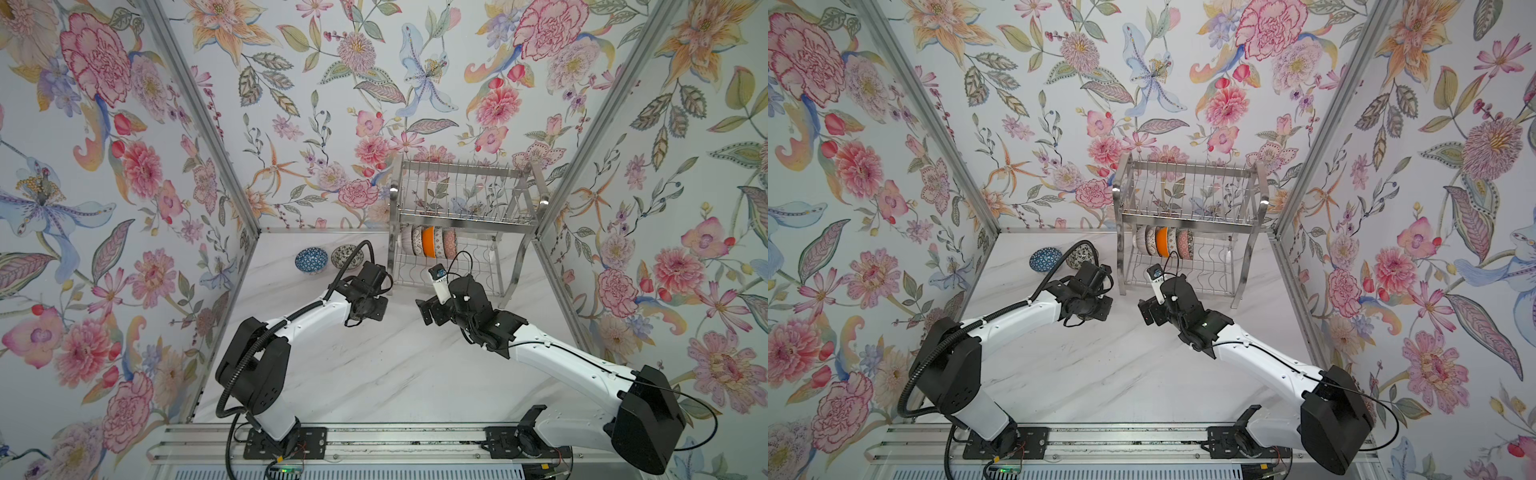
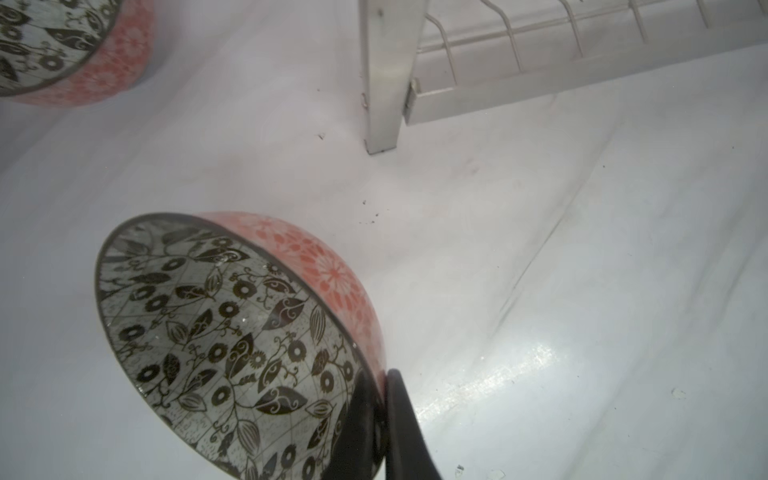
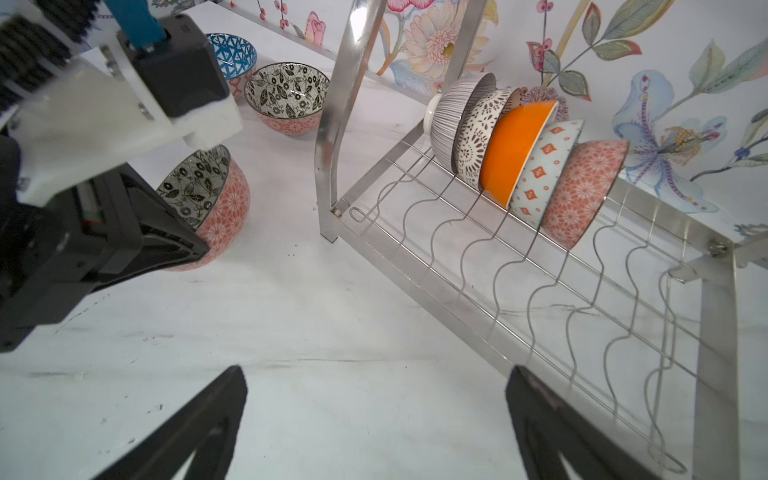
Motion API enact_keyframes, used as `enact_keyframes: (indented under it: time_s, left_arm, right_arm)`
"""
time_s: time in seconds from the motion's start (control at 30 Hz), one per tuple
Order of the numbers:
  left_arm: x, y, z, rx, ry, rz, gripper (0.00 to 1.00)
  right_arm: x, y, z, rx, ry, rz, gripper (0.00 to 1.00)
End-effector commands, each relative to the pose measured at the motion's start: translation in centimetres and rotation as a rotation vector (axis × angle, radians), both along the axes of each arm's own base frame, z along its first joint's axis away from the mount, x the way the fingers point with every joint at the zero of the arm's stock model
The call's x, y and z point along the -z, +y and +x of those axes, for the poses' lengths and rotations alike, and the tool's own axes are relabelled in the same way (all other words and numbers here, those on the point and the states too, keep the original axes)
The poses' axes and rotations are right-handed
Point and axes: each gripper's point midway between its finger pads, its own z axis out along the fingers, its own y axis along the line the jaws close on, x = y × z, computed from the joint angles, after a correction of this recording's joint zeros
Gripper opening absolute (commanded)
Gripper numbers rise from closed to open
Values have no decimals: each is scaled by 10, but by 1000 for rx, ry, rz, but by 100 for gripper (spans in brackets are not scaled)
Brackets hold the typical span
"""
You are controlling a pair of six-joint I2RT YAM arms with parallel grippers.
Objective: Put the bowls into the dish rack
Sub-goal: 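Carry the leaf bowl toward the rack while the right gripper approaches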
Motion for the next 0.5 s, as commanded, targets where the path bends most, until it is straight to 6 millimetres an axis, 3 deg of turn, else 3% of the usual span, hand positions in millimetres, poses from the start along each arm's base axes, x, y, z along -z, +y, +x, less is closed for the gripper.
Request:
enact_keyframes:
  time_s: [0.0, 0.3, 0.47]
  left_arm:
    - [0, -15, -3, 5, -14, -3, 0]
    - [10, -65, -14, 86, 8, -33, 1]
    - [14, -84, -21, 112, 26, -59, 9]
  right_arm:
    - [6, -16, -6, 42, 24, -9, 99]
    - [8, -26, -10, 71, 49, 23, 99]
    - [12, -31, -12, 88, 59, 17, 99]
